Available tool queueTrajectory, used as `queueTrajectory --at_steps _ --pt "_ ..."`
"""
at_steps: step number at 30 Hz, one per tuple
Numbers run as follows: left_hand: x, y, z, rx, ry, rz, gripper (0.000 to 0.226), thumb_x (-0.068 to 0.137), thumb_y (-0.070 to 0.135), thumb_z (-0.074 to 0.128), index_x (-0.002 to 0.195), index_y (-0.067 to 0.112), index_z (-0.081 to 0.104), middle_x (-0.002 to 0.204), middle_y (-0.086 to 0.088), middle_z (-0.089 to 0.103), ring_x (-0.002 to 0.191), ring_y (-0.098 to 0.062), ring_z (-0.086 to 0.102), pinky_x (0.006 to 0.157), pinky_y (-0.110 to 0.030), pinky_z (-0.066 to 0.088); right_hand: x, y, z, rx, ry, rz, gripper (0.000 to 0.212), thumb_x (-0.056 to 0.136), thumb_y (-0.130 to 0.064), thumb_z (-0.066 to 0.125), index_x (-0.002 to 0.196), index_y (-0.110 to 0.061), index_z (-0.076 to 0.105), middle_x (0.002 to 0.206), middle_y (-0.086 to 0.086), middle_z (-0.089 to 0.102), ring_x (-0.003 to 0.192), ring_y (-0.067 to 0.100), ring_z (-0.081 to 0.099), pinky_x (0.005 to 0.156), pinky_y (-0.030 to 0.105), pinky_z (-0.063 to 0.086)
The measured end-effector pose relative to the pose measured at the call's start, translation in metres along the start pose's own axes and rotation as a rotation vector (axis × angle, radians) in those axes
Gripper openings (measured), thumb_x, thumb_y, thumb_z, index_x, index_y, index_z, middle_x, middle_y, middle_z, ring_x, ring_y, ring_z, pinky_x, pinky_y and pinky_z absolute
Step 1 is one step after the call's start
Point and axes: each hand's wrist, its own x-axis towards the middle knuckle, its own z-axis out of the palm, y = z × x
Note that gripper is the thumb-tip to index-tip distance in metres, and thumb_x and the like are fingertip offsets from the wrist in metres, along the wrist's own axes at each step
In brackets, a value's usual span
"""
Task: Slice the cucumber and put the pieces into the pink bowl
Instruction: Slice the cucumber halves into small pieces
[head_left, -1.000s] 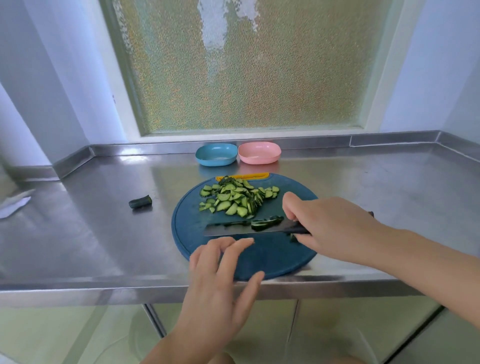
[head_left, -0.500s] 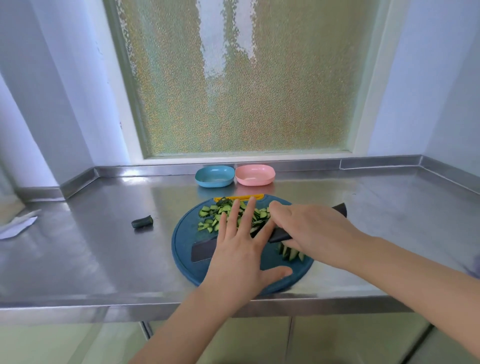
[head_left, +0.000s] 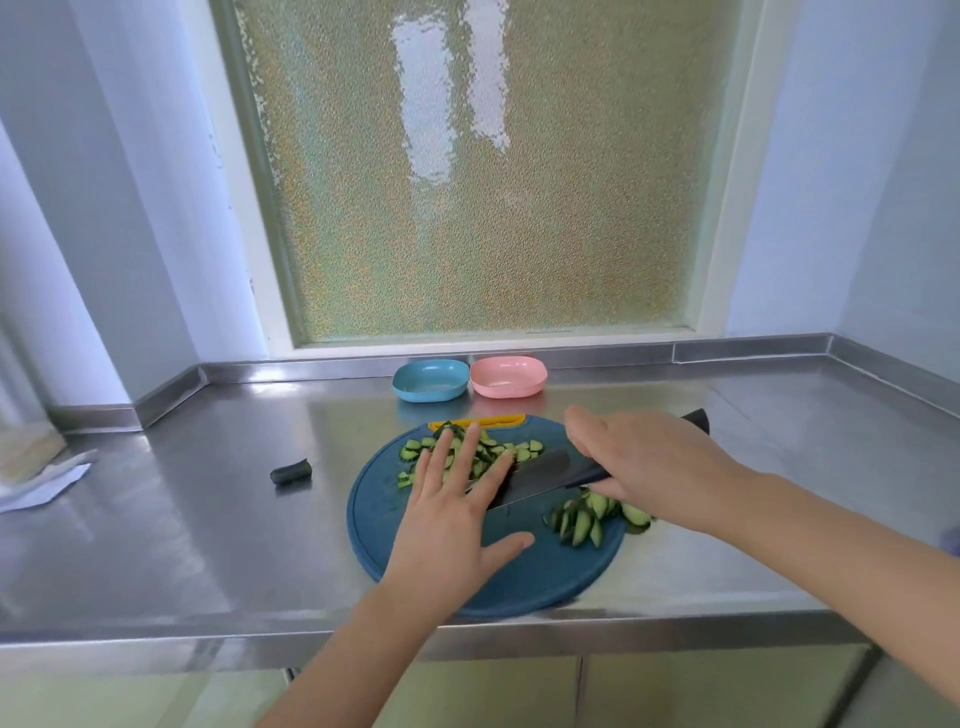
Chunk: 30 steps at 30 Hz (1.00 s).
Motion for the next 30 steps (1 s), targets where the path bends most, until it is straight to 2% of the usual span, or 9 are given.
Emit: queueTrajectory --at_steps 2,4,9,12,15,20,23,27,30 --pt "0.001 -0.008 0.004 -0.033 -0.016 -0.02 0.073 0.078 0.072 0.035 0.139 0.032 0.042 0.152 -0.007 0.027 0.139 -0.035 0.027 0.109 -0.051 0.022 -0.003 0.01 -0.001 0.006 -0.002 0.034 0.059 0.093 -0.036 0.057 0.08 -0.032 -0.001 0.068 -0.01 0.031 0.054 0.006 0.03 0.048 0.023 0.023" --pt "0.001 -0.011 0.006 -0.069 -0.016 -0.03 0.07 0.08 0.07 0.035 0.139 0.033 0.042 0.153 -0.004 0.024 0.14 -0.032 0.025 0.111 -0.048 0.018 -0.006 0.02 -0.002 0.036 0.014 0.063 0.055 0.092 -0.036 0.058 0.081 -0.032 0.004 0.066 -0.009 0.034 0.053 0.005 0.031 0.047 0.022 0.021" --pt "0.002 -0.018 0.007 -0.122 -0.015 -0.089 0.09 0.072 0.083 0.009 0.145 0.033 0.029 0.156 0.004 -0.002 0.144 -0.019 -0.009 0.112 -0.031 -0.012 -0.01 0.036 -0.014 0.054 0.037 0.109 0.041 0.089 -0.033 0.059 0.084 -0.028 0.018 0.065 -0.01 0.037 0.053 0.003 0.034 0.049 0.021 0.027" --pt "-0.001 -0.025 0.011 -0.146 -0.038 -0.129 0.107 0.067 0.085 -0.012 0.144 0.026 0.035 0.157 0.001 -0.002 0.144 -0.019 -0.01 0.111 -0.031 -0.013 -0.014 0.049 -0.014 0.125 0.036 0.17 0.039 0.087 -0.028 0.06 0.075 -0.027 0.023 0.063 -0.006 0.043 0.053 0.008 0.038 0.049 0.024 0.025" --pt "-0.006 -0.024 0.011 -0.149 -0.086 -0.166 0.112 0.065 0.083 -0.019 0.147 0.023 0.028 0.158 -0.004 -0.002 0.145 -0.022 -0.009 0.111 -0.03 -0.014 -0.017 0.065 -0.008 0.245 0.105 0.249 0.042 0.084 -0.021 0.064 0.071 -0.027 0.024 0.058 -0.004 0.043 0.051 0.012 0.036 0.05 0.028 0.024" --pt "-0.005 -0.005 0.005 -0.153 -0.129 -0.163 0.09 0.074 0.069 -0.003 0.149 0.024 0.019 0.158 -0.003 -0.002 0.145 -0.019 -0.008 0.111 -0.027 -0.014 -0.019 0.081 0.018 0.282 0.148 0.433 0.041 0.082 -0.017 0.067 0.07 -0.025 0.028 0.063 -0.001 0.049 0.056 0.017 0.041 0.05 0.031 0.026" --pt "0.002 0.008 0.002 -0.199 -0.125 -0.132 0.067 0.092 0.062 0.025 0.149 0.025 0.02 0.158 -0.001 0.006 0.145 -0.017 -0.001 0.115 -0.027 -0.005 -0.021 0.088 0.036 0.313 0.165 0.599 0.037 0.083 -0.019 0.067 0.073 -0.023 0.032 0.069 -0.001 0.05 0.061 0.019 0.045 0.05 0.031 0.029" --pt "0.02 0.033 0.003 -0.339 -0.089 0.081 0.056 0.094 0.046 0.044 0.145 0.026 0.031 0.153 0.002 0.024 0.141 -0.015 0.015 0.118 -0.031 0.011 -0.023 0.094 0.057 0.33 0.165 0.735 0.033 0.084 -0.024 0.069 0.081 -0.016 0.037 0.072 0.0 0.049 0.067 0.023 0.048 0.049 0.031 0.027" --pt "0.038 0.056 0.01 -0.418 -0.108 0.249 0.047 0.092 0.04 0.052 0.137 0.027 0.044 0.146 0.002 0.036 0.136 -0.014 0.025 0.113 -0.023 0.014 -0.023 0.097 0.069 0.316 0.124 0.775 0.034 0.086 -0.029 0.069 0.089 -0.013 0.04 0.074 0.002 0.054 0.068 0.024 0.052 0.051 0.032 0.033"
